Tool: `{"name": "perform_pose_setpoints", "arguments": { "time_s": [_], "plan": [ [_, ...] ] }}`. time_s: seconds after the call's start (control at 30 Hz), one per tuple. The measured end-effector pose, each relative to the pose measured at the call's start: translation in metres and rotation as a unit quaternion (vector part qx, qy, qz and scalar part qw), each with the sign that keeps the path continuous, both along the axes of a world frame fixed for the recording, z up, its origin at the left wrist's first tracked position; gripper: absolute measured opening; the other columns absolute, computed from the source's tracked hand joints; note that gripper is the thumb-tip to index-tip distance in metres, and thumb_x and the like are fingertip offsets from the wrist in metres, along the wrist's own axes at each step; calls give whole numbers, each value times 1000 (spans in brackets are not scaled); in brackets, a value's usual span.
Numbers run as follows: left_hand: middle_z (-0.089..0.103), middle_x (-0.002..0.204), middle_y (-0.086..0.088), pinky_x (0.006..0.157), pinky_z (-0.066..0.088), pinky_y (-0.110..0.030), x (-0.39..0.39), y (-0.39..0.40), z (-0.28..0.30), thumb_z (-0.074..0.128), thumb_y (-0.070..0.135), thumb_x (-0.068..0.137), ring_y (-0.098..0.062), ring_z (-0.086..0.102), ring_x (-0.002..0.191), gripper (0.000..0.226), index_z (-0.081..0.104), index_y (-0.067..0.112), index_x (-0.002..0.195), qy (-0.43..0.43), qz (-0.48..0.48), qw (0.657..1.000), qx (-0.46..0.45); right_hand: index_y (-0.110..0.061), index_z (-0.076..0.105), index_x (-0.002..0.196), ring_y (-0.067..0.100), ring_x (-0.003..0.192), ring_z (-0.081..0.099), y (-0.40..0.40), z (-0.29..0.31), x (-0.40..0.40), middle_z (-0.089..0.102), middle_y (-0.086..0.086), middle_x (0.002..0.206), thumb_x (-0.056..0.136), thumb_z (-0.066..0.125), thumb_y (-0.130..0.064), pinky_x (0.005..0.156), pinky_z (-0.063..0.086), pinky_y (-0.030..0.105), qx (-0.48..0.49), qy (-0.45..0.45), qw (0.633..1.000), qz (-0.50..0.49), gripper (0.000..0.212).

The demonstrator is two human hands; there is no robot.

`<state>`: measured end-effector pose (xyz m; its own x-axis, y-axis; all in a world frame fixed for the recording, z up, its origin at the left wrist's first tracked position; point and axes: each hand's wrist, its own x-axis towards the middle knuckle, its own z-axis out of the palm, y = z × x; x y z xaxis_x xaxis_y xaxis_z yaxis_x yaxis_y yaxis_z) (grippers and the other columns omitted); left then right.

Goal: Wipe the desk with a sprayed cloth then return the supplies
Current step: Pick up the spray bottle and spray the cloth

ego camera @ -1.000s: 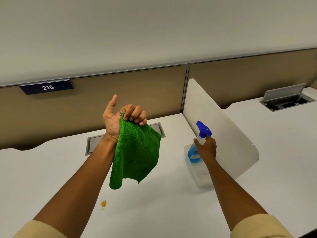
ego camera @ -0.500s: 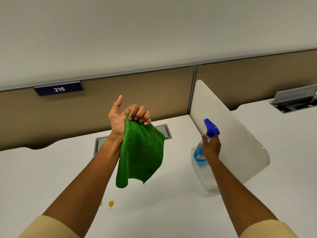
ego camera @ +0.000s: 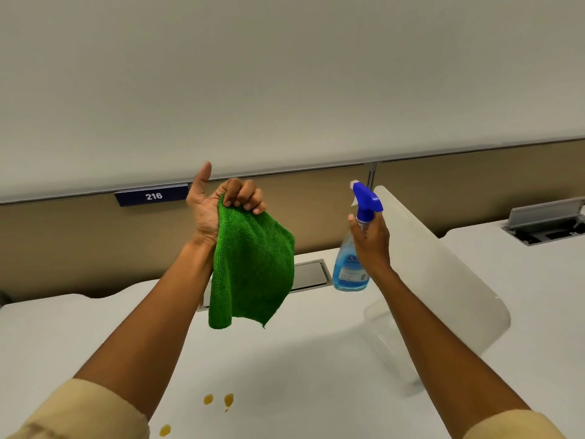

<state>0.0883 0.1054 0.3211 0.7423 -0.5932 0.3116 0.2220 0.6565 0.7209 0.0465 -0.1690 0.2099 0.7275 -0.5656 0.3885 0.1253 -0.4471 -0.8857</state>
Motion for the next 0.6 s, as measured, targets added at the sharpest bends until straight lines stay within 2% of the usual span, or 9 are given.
{"name": "perform_pose_setpoints", "arguments": {
  "time_s": [0.07,0.17,0.27,0.37,0.47,0.53,0.6],
  "plan": [
    [20,57,-1,61,24,-34,-1,17,9,32,64,87,-20,17,62,60,21,18,49,-6,11,1000,-2,-7,50,115,19,81,62,24,17,3,63,12,94,95,59,-28,71,48,21,-17,-23,999,23,30],
    [19,57,-1,60,24,-34,-4,42,18,31,64,86,-20,18,61,60,22,18,49,-13,24,1000,-6,-15,49,106,5,62,55,64,40,3,55,-5,74,95,60,-25,62,42,9,-51,-70,995,50,19],
    [19,57,-1,60,22,-34,-11,71,23,32,64,86,-20,18,61,60,21,18,49,-14,38,999,-9,-19,48,103,-1,57,53,110,60,-4,51,-12,68,93,60,-26,58,42,5,-63,-115,988,80,16],
    [19,57,-1,61,20,-34,-17,99,25,33,64,86,-20,16,62,60,21,18,49,-12,60,998,-8,-23,49,100,-1,59,53,155,74,-15,53,-12,68,90,57,-32,57,43,9,-48,-136,983,117,16],
    [20,58,-1,61,23,-34,-22,131,29,34,64,86,-20,16,63,60,22,18,50,-16,81,997,-10,-33,48,91,5,57,50,202,79,-31,54,-6,67,92,60,-30,60,48,24,-17,-139,977,162,12],
    [21,58,-1,61,24,-34,-24,152,32,33,64,86,-20,18,62,59,23,18,51,-24,88,996,-6,-33,50,88,12,59,54,230,80,-42,57,-1,68,93,62,-28,61,50,31,13,-135,972,193,14],
    [21,58,-1,61,25,-34,-28,175,38,33,64,86,-19,20,61,59,23,18,50,-30,97,995,-3,-32,53,88,15,61,57,256,80,-52,61,-3,70,92,63,-31,63,52,29,29,-139,963,227,11]
  ]
}}
